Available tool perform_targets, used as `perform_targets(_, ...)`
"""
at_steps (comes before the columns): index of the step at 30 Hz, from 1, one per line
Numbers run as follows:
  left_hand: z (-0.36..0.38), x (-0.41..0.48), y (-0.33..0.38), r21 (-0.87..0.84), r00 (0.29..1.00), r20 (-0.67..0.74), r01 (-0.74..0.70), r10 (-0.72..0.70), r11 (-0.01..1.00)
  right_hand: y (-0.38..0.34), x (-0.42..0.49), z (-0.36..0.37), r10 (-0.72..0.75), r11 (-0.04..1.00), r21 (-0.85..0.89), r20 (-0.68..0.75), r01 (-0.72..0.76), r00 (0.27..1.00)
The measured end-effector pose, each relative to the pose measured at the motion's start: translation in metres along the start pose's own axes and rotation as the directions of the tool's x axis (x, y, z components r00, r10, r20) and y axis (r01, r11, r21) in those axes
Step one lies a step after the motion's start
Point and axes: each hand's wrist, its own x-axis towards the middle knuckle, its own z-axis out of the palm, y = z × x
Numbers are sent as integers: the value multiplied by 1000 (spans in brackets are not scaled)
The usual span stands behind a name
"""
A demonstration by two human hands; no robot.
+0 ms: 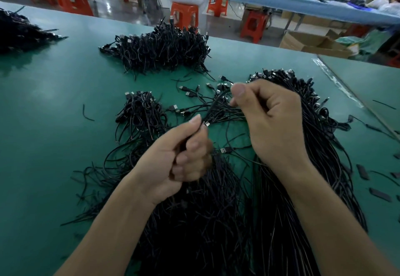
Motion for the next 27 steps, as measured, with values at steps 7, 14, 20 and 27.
perform_targets(7,-11,-10,16,-209,950,311,74,-6,975,10,0,13,134,983,-149,160,-111,978)
perform_targets(14,-5,-2,13,-73,929,-221,-320,297,945,25,-27,17,356,910,-371,474,-184,805)
perform_targets(20,0,8,-7,440,818,-278,-358,504,823,4,-36,14,299,905,-423,584,-31,755)
perform_targets(27,-3,3,-10,952,830,-161,-13,535,305,-22,-16,-10,152,951,-307,531,22,833)
